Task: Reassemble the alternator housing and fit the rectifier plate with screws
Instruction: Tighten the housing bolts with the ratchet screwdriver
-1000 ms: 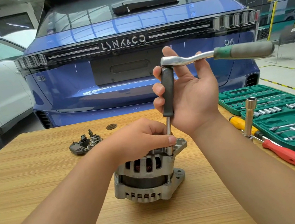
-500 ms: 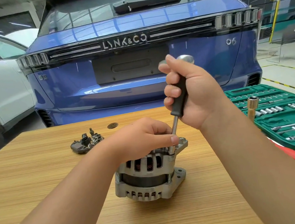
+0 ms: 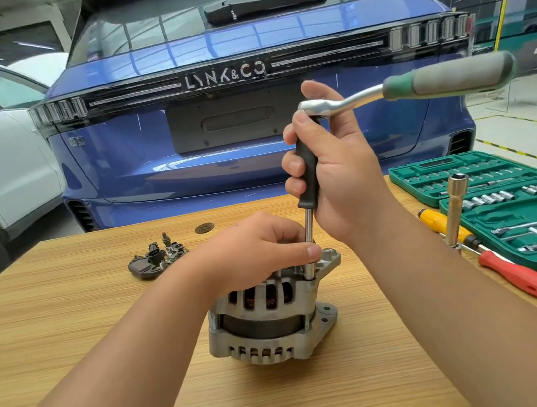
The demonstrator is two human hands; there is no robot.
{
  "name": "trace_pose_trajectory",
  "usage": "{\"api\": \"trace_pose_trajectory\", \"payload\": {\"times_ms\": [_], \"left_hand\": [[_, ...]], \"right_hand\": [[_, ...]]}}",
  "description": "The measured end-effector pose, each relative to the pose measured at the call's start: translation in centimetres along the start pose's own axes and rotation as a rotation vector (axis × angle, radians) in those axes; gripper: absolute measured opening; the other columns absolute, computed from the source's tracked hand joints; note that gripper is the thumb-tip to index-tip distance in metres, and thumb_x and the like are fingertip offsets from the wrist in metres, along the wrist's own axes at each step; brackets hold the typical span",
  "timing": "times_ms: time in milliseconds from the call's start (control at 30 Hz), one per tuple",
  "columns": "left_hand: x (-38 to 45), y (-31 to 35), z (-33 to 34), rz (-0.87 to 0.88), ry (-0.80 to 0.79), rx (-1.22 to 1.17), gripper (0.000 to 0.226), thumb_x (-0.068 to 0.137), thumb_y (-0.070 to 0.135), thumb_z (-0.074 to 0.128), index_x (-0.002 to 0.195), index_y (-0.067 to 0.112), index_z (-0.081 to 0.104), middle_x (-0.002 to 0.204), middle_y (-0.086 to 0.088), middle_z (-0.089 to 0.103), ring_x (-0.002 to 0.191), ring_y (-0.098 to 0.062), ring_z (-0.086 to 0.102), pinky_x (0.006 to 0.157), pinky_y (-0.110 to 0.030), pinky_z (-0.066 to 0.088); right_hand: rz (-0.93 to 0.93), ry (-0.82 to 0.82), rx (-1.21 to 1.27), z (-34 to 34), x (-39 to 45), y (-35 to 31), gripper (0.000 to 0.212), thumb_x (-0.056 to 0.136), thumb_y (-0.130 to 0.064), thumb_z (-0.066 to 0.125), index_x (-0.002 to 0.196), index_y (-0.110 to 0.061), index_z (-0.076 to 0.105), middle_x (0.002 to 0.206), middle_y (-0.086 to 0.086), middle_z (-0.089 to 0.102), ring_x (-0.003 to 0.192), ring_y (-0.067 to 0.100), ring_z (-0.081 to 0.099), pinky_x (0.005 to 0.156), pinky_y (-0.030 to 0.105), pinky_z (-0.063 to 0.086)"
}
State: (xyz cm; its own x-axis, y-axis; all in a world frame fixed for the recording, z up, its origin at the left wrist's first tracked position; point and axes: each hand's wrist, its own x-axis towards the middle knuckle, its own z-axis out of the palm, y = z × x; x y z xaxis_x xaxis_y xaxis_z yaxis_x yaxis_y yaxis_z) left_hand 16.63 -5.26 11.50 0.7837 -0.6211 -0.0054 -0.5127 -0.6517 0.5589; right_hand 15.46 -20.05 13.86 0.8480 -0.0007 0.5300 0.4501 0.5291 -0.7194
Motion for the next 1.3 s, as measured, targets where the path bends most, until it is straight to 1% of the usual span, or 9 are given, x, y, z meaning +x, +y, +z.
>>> {"api": "trace_pose_trajectory", "payload": {"times_ms": [400,533,633,700,767,833,967,1167,1300], "left_hand": [[-0.2,0.1,0.0,-0.015,0.009,-0.015,0.026,0.095,0.055,0.062,0.073,0.041,0.066,0.061,0.017,0.054,0.054,0.001,0.048,0.061,-0.027,0.041],[-0.3,0.2,0.2,-0.012,0.010,-0.009,0.033,0.083,0.068,0.061,0.079,0.037,0.067,0.065,0.016,0.057,0.058,0.000,0.050,0.063,-0.029,0.044],[-0.5,0.4,0.2,-0.025,0.017,0.006,0.041,0.068,0.080,0.054,0.086,0.047,0.069,0.075,0.021,0.065,0.065,0.005,0.057,0.067,-0.025,0.044],[-0.6,0.6,0.2,-0.017,0.010,0.014,0.039,0.068,0.080,0.055,0.090,0.052,0.068,0.085,0.026,0.068,0.075,0.008,0.061,0.069,-0.024,0.045],[-0.6,0.7,0.2,-0.009,0.004,0.018,0.037,0.069,0.079,0.057,0.092,0.052,0.068,0.088,0.027,0.068,0.078,0.009,0.061,0.068,-0.023,0.044],[-0.6,0.9,0.2,-0.016,0.003,0.021,0.038,0.067,0.078,0.058,0.092,0.051,0.069,0.089,0.026,0.068,0.077,0.009,0.061,0.068,-0.022,0.043],[-0.6,1.0,0.2,-0.020,-0.003,0.029,0.037,0.068,0.077,0.060,0.093,0.051,0.069,0.090,0.026,0.069,0.078,0.008,0.063,0.067,-0.021,0.044],[-0.5,1.1,0.3,-0.037,0.007,0.031,0.040,0.064,0.079,0.059,0.092,0.051,0.069,0.092,0.025,0.068,0.082,0.007,0.063,0.069,-0.021,0.045],[-0.5,1.1,0.3,-0.030,0.003,0.041,0.029,0.071,0.073,0.062,0.091,0.053,0.068,0.093,0.025,0.068,0.080,0.008,0.062,0.068,-0.020,0.044]], "right_hand": [[-0.006,-0.024,0.000,0.0,-0.1,-0.1,0.031,0.105,-0.015,0.049,0.130,-0.033,0.054,0.081,0.000,0.056,0.057,0.011,0.046,0.047,0.024,0.039],[-0.041,-0.026,-0.007,-0.1,-0.1,-0.6,0.028,0.106,-0.017,0.049,0.130,-0.031,0.053,0.081,0.000,0.056,0.055,0.012,0.045,0.045,0.024,0.036],[-0.063,-0.038,-0.036,-0.3,0.0,-1.3,0.022,0.105,-0.026,0.051,0.125,-0.031,0.055,0.082,-0.001,0.058,0.054,0.012,0.045,0.044,0.025,0.036],[-0.036,-0.044,-0.054,-0.6,0.1,-1.8,0.020,0.104,-0.034,0.049,0.122,-0.029,0.055,0.082,-0.002,0.058,0.052,0.012,0.045,0.044,0.024,0.036],[0.025,-0.043,-0.040,-0.9,0.2,-2.1,0.027,0.103,-0.043,0.046,0.118,-0.021,0.052,0.081,-0.001,0.056,0.050,0.013,0.044,0.043,0.024,0.035],[0.114,-0.058,0.007,-1.1,0.2,-2.2,0.033,0.103,-0.048,0.041,0.105,-0.017,0.050,0.077,-0.001,0.052,0.048,0.014,0.042,0.043,0.023,0.032],[0.220,-0.043,0.052,-1.3,0.3,-2.1,0.038,0.103,-0.044,0.031,0.086,-0.016,0.049,0.068,0.001,0.049,0.046,0.016,0.039,0.043,0.023,0.031],[0.264,0.002,-0.003,-1.7,0.4,-2.5,0.043,0.096,-0.038,0.032,0.074,-0.010,0.054,0.065,0.007,0.055,0.048,0.020,0.043,0.047,0.024,0.035],[0.282,-0.027,-0.032,-1.6,0.3,-2.9,0.045,0.095,-0.038,0.030,0.071,-0.008,0.055,0.062,0.008,0.053,0.047,0.020,0.041,0.047,0.025,0.032]]}}
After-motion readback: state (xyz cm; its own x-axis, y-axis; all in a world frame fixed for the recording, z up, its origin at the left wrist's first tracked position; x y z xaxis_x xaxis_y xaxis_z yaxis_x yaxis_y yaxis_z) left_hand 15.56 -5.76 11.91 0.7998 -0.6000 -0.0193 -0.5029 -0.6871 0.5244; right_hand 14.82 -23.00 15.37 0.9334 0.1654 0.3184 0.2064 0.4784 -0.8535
